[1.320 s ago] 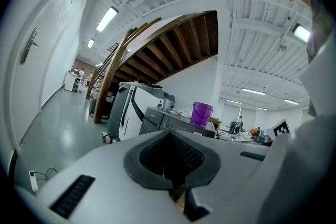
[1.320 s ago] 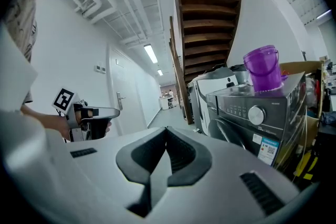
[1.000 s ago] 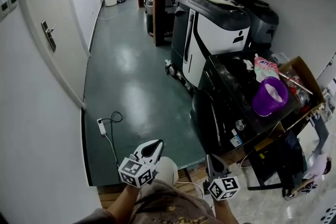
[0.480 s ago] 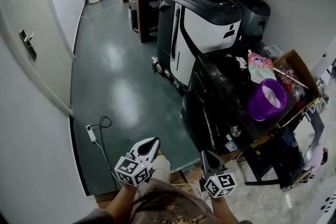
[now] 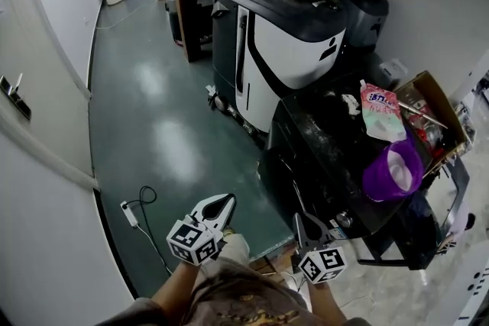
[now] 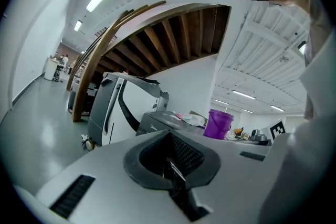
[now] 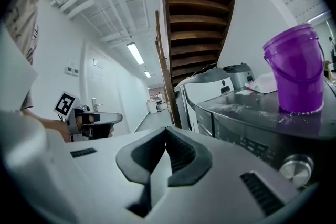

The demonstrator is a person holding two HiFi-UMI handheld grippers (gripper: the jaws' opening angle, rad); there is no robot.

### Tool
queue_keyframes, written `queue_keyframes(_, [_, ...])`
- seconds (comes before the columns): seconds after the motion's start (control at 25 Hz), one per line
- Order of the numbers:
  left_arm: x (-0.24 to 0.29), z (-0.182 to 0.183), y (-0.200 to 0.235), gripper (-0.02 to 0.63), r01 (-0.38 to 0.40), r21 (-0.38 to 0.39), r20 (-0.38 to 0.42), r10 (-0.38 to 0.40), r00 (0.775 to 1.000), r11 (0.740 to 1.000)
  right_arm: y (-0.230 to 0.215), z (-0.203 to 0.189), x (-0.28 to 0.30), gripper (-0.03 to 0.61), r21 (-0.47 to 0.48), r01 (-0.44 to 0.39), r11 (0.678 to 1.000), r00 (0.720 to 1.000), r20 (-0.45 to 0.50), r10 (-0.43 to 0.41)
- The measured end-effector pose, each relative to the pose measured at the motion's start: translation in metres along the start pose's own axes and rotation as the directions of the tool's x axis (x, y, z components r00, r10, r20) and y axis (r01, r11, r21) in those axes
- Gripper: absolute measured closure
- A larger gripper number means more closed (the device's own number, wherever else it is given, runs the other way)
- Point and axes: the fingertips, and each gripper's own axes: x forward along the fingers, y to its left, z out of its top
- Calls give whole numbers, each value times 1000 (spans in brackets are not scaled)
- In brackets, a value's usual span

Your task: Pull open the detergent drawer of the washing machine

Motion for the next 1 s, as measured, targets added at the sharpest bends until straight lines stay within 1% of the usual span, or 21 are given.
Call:
queue_keyframes(0.24, [46, 60, 32, 592, 61, -6, -48, -61, 997, 998, -10, 49, 48, 577, 16, 69, 997, 998, -8, -69])
queue_keyframes(0.44, [74, 93, 36, 591, 142, -32, -79, -144, 986, 989, -18, 86, 60, 577, 25, 132, 991, 991, 3, -132])
queue_keyframes(0.56, [87, 99, 37, 591, 175, -50, -83, -179, 980, 983, -26, 96, 65, 577, 33, 162, 986, 987, 13, -162])
queue_keyframes(0.76, [105, 103, 37, 591, 205, -61, -92, -210, 973, 977, -37, 106, 70, 577, 38, 194, 980, 981, 19, -195])
queue_keyframes(1.0, [126, 106, 35, 591, 237, -70, -95, -243, 965, 969, -47, 113, 73, 577, 41, 200, 979, 979, 21, -201])
